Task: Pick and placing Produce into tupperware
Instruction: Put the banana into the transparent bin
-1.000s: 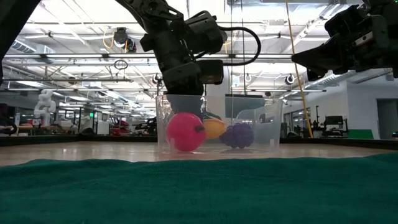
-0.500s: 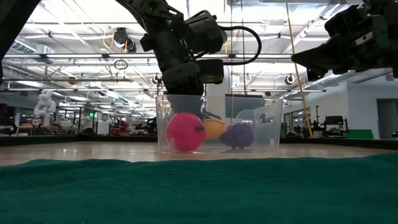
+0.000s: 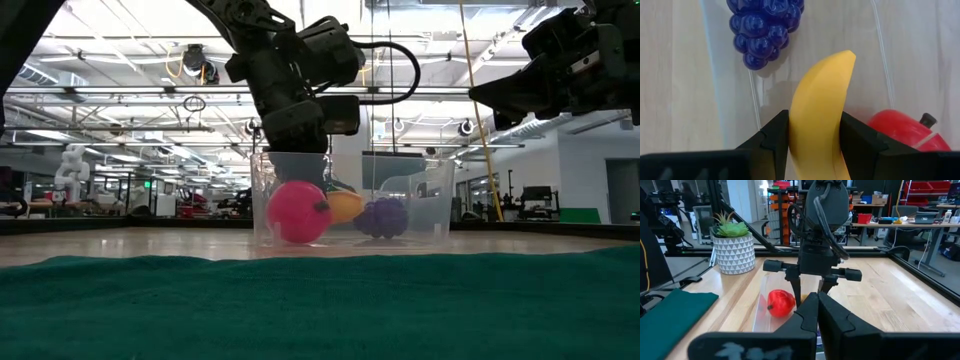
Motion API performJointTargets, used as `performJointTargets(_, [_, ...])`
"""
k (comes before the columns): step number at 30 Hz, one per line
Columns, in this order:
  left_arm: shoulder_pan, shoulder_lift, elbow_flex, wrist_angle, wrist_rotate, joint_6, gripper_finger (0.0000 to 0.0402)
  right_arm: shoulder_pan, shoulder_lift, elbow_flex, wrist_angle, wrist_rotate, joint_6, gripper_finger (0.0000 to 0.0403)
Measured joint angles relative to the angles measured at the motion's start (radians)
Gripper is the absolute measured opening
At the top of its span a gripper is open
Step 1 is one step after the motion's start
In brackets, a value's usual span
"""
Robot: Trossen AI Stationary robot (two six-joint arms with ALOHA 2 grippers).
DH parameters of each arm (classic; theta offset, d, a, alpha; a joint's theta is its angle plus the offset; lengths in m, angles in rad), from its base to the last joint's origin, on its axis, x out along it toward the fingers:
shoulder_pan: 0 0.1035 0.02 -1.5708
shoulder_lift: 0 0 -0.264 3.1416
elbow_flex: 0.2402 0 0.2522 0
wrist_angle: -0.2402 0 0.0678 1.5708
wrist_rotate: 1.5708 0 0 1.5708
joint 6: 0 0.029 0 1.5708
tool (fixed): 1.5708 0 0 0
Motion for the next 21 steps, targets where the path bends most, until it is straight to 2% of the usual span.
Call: performJointTargets(21, [0.0, 0.005, 0.001, 0.0, 0.054, -0.003, 0.0144, 0.0, 0.0, 0.0, 0.0, 0.0, 0.0, 0.0])
